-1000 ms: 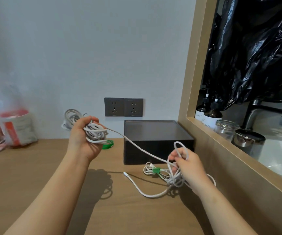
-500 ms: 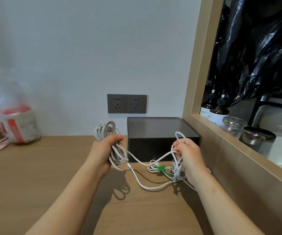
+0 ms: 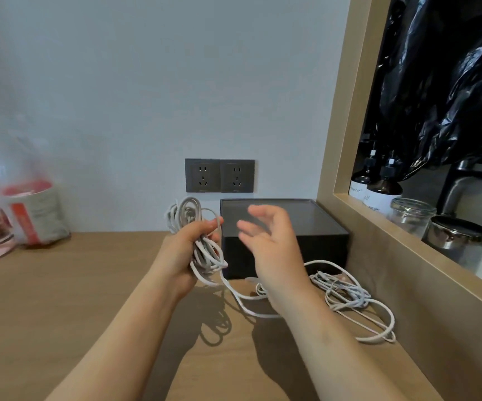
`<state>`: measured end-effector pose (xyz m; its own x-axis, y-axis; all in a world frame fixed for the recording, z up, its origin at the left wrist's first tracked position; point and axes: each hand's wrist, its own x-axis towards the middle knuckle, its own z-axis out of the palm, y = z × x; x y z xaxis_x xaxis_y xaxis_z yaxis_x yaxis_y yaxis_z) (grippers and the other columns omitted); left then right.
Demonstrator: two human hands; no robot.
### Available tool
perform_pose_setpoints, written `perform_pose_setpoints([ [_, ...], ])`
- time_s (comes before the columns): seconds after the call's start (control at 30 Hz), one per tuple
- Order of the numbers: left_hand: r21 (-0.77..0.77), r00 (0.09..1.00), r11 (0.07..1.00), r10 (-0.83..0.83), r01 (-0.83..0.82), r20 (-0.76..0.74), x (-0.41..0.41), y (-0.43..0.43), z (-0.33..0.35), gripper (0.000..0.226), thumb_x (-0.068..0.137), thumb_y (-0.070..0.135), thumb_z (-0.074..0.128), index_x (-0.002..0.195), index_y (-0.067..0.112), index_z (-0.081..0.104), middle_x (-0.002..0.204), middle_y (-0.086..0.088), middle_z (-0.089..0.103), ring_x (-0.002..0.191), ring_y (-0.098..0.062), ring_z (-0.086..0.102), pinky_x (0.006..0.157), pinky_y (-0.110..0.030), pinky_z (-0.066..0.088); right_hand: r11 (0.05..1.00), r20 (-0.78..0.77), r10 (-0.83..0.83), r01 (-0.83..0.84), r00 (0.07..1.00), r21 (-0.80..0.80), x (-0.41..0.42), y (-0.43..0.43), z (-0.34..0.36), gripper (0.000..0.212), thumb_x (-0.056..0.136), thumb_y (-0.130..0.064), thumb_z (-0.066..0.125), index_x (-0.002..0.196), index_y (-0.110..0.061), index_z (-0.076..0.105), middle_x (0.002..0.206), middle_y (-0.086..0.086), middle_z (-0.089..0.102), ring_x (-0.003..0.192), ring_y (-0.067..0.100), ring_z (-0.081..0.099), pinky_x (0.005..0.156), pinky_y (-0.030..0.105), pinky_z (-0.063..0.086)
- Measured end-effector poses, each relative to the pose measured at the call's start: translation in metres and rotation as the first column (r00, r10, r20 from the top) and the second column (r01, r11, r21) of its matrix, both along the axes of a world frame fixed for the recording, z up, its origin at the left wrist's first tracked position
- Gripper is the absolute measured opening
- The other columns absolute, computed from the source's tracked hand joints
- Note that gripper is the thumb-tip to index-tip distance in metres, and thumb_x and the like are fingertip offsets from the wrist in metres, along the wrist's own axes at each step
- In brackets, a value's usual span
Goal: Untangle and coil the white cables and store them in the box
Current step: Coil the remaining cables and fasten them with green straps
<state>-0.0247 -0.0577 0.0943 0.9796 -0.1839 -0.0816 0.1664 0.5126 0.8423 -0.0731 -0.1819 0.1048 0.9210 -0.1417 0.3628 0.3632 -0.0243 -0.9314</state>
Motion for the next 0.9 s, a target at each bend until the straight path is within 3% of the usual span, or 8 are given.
perform_pose_setpoints([
  [0.13,0.009,0.991,0.992,-0.123,0.123,0.055,-0.005,0.007,0.008,0.038,0.064,0.017,0.063,0.099,0.004,0.070,0.055,-0.002,0.050,0.041,-0.011,0.049,0.043,-0.018,0.044,0.968,-0.229,0.186,-0.138,0.955,0.212,0.021,0.009,-0.015,0.035,0.093,0.006,0.036,0.109,-0.023,0.049,0.119,-0.003,0.055,0.102,0.009,0.057,0.087,0.028,0.050],
  [0.2,-0.013,0.976,0.980,-0.197,0.199,0.092,-0.006,0.009,0.010,0.040,0.059,0.016,0.070,0.097,0.003,0.073,0.056,-0.003,0.050,0.041,-0.011,0.050,0.043,-0.018,0.046,0.974,-0.298,0.226,-0.215,0.927,0.072,0.026,0.010,-0.028,0.026,0.097,-0.011,0.043,0.118,-0.025,0.047,0.119,-0.005,0.059,0.109,0.014,0.056,0.093,0.036,0.047],
  [0.27,-0.009,0.965,0.970,-0.239,0.241,0.110,-0.005,0.012,0.009,0.043,0.054,0.017,0.076,0.096,0.004,0.076,0.057,-0.004,0.052,0.044,-0.011,0.052,0.047,-0.020,0.050,0.944,-0.356,0.202,-0.278,0.912,-0.178,0.027,0.011,-0.039,0.022,0.098,-0.033,0.042,0.120,-0.030,0.043,0.111,-0.011,0.058,0.106,0.010,0.053,0.092,0.032,0.043],
  [0.37,0.005,0.982,0.985,-0.174,0.174,0.069,0.002,0.014,-0.001,0.041,0.066,0.014,0.065,0.105,0.002,0.070,0.058,-0.005,0.055,0.044,-0.012,0.053,0.047,-0.021,0.051,0.898,-0.236,0.050,-0.147,0.971,-0.414,0.033,0.006,-0.050,0.024,0.101,-0.033,0.035,0.119,-0.028,0.049,0.089,-0.009,0.059,0.086,0.007,0.057,0.081,0.031,0.046],
  [0.53,0.128,0.994,0.986,0.109,-0.110,0.013,0.020,0.015,-0.033,0.007,0.083,0.001,0.061,0.078,-0.001,0.065,0.058,-0.007,0.062,0.047,-0.012,0.059,0.047,-0.022,0.049,0.966,-0.091,-0.047,0.022,0.995,-0.257,0.044,-0.006,-0.051,0.019,0.100,-0.033,0.034,0.111,-0.035,0.050,0.075,-0.013,0.050,0.066,0.002,0.051,0.062,0.017,0.041],
  [0.63,0.199,0.987,0.967,0.154,-0.159,0.042,0.025,0.014,-0.042,0.021,0.088,0.000,0.056,0.067,0.003,0.058,0.053,-0.007,0.056,0.042,-0.014,0.053,0.045,-0.021,0.046,0.967,0.017,-0.085,0.087,0.996,-0.241,0.052,-0.003,-0.055,0.025,0.101,-0.028,0.034,0.098,-0.034,0.058,0.061,-0.014,0.046,0.058,0.001,0.045,0.058,0.018,0.037],
  [0.77,0.222,0.983,0.957,0.185,-0.185,0.020,0.024,0.008,-0.049,0.012,0.088,0.009,0.062,0.077,0.008,0.058,0.053,-0.005,0.053,0.043,-0.015,0.049,0.043,-0.024,0.044,0.966,0.103,-0.061,0.085,0.993,-0.245,0.051,0.002,-0.057,0.025,0.098,-0.018,0.042,0.090,-0.035,0.058,0.063,-0.017,0.054,0.062,-0.006,0.051,0.058,0.009,0.041],
  [0.9,0.335,0.956,0.897,0.285,-0.290,0.063,0.027,0.004,-0.054,0.019,0.086,0.029,0.067,0.090,0.013,0.058,0.061,-0.007,0.056,0.049,-0.017,0.051,0.047,-0.028,0.044,0.959,0.074,-0.054,0.072,0.996,-0.276,0.047,0.007,-0.061,0.015,0.095,-0.017,0.048,0.086,-0.027,0.054,0.068,-0.005,0.059,0.066,0.005,0.057,0.062,0.016,0.046],
])
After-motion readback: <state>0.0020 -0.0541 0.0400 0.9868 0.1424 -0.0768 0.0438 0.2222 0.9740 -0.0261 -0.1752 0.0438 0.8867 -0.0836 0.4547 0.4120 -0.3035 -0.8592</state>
